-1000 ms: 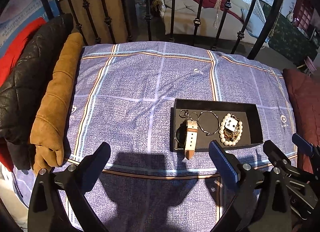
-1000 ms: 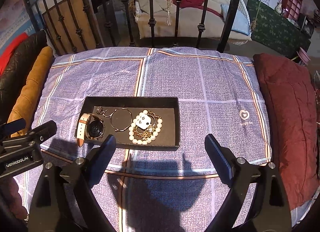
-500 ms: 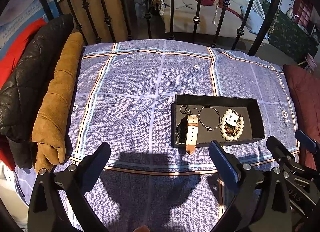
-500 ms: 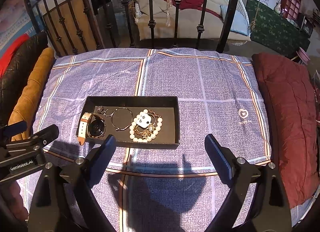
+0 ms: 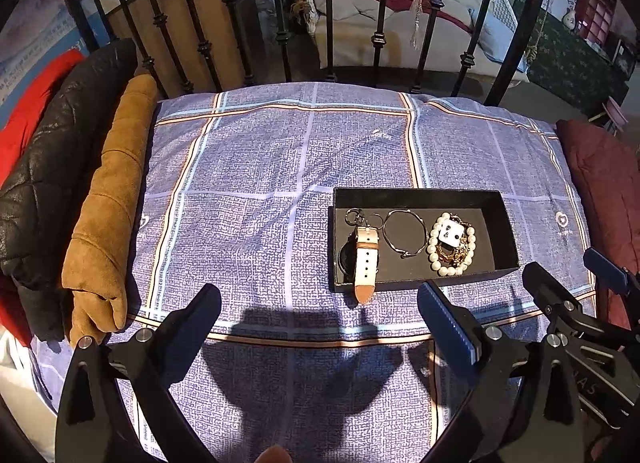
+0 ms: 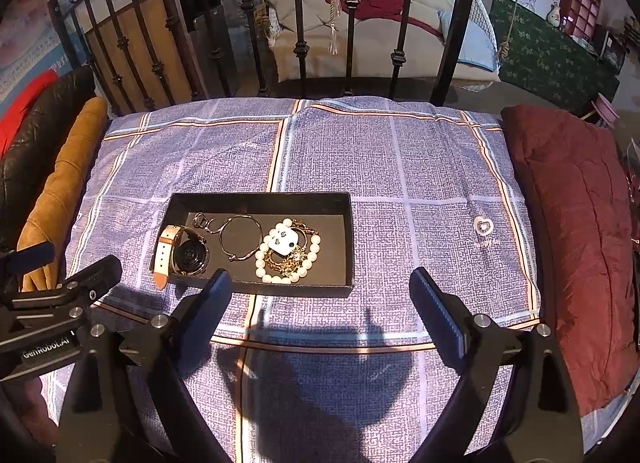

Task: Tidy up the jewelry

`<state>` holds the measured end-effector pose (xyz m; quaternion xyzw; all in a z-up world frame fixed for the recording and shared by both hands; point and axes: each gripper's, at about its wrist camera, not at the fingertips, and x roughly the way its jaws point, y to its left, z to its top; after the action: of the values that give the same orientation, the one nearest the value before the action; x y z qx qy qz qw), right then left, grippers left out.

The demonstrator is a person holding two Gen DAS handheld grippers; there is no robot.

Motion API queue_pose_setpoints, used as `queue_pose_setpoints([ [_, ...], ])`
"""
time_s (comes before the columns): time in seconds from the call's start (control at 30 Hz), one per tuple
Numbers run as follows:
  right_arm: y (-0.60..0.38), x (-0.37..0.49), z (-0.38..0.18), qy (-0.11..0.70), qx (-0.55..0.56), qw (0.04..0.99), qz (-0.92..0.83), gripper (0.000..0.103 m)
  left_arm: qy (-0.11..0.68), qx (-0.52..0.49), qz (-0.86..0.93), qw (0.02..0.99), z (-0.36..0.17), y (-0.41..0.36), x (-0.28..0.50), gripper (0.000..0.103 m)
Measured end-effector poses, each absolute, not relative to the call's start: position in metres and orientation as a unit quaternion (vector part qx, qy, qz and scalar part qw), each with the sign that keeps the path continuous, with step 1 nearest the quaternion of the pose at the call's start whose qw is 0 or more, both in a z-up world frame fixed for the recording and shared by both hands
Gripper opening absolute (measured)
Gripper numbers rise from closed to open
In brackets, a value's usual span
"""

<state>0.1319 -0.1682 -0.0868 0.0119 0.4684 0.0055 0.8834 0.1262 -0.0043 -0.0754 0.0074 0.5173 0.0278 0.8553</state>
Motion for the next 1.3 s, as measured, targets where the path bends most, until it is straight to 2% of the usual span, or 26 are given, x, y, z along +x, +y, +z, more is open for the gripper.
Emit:
queue_pose_setpoints([
  [1.3, -0.1746, 0.1373, -0.0885, 0.47, 0.013, 0.883, 0.005, 0.089, 0.52, 0.016, 0.023, 0.854, -0.0776, -0.0129, 0.128, 0.096],
])
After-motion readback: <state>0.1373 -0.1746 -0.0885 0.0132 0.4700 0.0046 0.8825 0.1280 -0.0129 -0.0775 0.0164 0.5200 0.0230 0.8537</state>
